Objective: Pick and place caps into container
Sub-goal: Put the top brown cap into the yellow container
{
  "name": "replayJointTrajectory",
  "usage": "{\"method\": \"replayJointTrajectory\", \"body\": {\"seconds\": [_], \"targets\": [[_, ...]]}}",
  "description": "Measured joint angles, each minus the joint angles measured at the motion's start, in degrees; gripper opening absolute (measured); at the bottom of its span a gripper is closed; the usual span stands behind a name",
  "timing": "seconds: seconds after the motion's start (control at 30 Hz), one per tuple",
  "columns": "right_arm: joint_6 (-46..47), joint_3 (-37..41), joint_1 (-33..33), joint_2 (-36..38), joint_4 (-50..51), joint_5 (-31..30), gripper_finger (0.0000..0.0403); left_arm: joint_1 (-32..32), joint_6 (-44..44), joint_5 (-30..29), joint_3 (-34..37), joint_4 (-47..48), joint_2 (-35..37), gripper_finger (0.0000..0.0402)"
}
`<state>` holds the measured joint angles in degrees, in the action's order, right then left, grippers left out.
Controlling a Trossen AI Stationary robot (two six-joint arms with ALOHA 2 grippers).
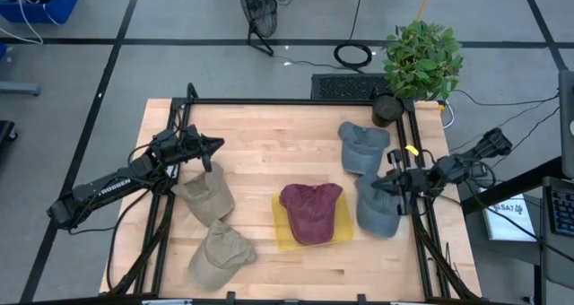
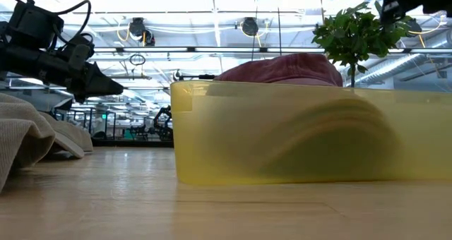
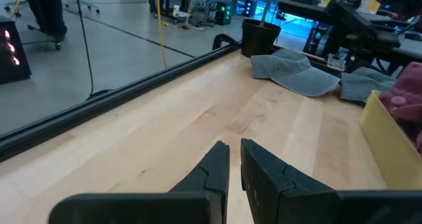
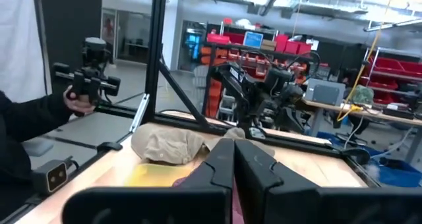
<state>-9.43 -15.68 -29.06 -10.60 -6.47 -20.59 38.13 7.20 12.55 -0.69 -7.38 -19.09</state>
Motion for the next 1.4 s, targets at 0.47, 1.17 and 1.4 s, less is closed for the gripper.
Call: {"method": "replayJointTrajectory", "body": {"seconds": [0.47, 1.17, 1.4], "targets": [[-3.54, 14.53, 0.17, 10.22, -14.13, -2.19, 0.0000, 0.00, -3.89, -2.13, 0.00, 0.35, -0.02, 0.0047], [-3.10, 14.82, 0.20, 10.13, -16.44, -5.24, 0.0000, -0.02, -6.10, -7.20, 0.00, -1.47, -0.02, 0.0047], [-2.18, 14.84, 0.20, 10.13, -16.62, -5.17, 0.0000, -0.02, 6.86, -3.63, 0.00, -4.03, 0.00, 0.0047]]}}
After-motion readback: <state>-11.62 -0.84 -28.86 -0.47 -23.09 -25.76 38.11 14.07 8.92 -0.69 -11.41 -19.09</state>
